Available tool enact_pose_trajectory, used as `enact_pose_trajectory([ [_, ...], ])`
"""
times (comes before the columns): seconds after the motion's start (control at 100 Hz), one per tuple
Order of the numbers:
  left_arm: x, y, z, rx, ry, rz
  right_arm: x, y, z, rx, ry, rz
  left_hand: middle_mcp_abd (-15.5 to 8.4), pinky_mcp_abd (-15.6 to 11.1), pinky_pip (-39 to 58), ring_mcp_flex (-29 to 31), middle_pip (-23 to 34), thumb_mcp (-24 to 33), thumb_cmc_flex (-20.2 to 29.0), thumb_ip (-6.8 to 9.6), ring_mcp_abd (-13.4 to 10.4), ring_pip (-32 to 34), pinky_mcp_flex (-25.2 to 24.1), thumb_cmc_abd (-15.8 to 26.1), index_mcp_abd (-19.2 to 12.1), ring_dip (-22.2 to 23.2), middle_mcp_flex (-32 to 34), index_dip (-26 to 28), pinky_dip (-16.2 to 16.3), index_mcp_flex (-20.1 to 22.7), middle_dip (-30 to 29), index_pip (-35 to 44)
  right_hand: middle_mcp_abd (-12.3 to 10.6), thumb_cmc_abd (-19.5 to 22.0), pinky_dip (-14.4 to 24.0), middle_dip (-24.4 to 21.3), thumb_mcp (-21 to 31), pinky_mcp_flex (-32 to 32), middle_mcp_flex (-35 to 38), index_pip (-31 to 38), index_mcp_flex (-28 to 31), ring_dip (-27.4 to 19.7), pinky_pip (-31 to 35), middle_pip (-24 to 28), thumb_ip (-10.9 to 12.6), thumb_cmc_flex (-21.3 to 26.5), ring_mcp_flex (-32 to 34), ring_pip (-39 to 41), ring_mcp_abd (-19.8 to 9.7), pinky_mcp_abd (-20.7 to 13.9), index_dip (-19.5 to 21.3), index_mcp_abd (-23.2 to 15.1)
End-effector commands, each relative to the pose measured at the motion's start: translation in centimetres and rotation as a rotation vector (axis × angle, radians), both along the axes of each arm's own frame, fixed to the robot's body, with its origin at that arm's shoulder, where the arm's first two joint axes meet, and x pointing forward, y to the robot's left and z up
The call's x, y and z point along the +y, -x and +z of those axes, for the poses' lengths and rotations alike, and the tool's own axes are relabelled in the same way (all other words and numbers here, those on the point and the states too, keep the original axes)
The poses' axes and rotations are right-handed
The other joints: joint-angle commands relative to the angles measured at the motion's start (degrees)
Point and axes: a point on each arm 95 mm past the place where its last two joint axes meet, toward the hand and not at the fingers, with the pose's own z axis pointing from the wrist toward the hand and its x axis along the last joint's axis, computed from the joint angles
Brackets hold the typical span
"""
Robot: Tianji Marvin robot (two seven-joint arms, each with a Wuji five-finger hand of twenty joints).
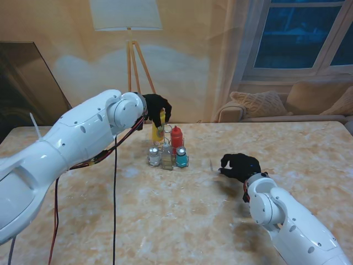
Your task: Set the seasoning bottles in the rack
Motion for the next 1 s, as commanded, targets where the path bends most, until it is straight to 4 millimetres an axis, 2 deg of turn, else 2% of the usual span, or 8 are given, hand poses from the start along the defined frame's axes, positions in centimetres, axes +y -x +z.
enact_pose_trajectory([
  [0.0, 0.2, 0.2, -1.2, 0.030, -0.014, 0.003, 0.3, 0.3, -0.5, 0.019, 0.000, 0.011, -4.8, -14.0, 1.1, 5.3, 6.3, 10.3, 7.4, 1.14, 0.7, 3.1, -0.6, 4.2, 1.7, 0.6, 4.1, 2.1, 1.1, 3.8, 2.0, 10.5, -0.4, -1.9, 0.0, -0.1, 0.8, 0.3, 1.0, 0.9, 0.1, 1.2, 1.0, 0.6, -1.5, 0.7, 1.4, 0.7, -0.5, 0.3, -0.8, -1.0],
  [0.3, 0.1, 0.1, -1.8, 0.023, 0.002, 0.008, 0.3, 0.4, -0.5, 0.018, 0.001, 0.010, -4.8, -14.0, 1.1, 5.3, 6.4, 10.5, 7.2, 1.12, 0.7, 3.1, -0.6, 4.2, 1.5, 0.6, 4.0, 2.2, 1.1, 3.7, 2.1, 10.7, -0.4, -2.0, 0.0, -0.1, 0.9, 0.2, 1.0, 0.9, 0.1, 1.2, 1.0, 0.6, -1.5, 0.7, 1.4, 0.7, -0.5, 0.2, -0.8, -1.0],
  [0.57, 0.9, 0.0, -2.5, -0.006, 0.021, 0.036, 0.3, 0.4, -0.5, 0.019, 0.001, 0.011, -4.6, -13.6, 1.0, 5.2, 6.4, 10.7, 7.3, 1.09, 0.8, 3.0, -0.7, 4.2, 1.7, 0.5, 3.9, 2.2, 1.1, 3.7, 2.1, 10.7, -0.3, -2.0, 0.0, -0.1, 0.9, 0.3, 1.0, 0.9, 0.1, 1.2, 1.1, 0.6, -1.5, 0.7, 1.4, 0.7, -0.6, 0.2, -0.8, -1.0],
  [0.99, 1.4, 1.1, -2.7, -0.045, 0.057, 0.030, 0.3, 0.3, -0.6, 0.023, 0.001, 0.013, -4.6, -13.6, 1.0, 5.1, 6.5, 10.8, 7.3, 1.07, 0.8, 3.1, -0.7, 4.2, 1.6, 0.5, 3.9, 2.3, 1.2, 3.6, 2.1, 10.8, -0.3, -2.0, 0.0, -0.1, 1.0, 0.4, 1.0, 0.9, 0.1, 1.2, 1.1, 0.6, -1.5, 0.7, 1.4, 0.7, -0.5, 0.2, -0.8, -1.1],
])
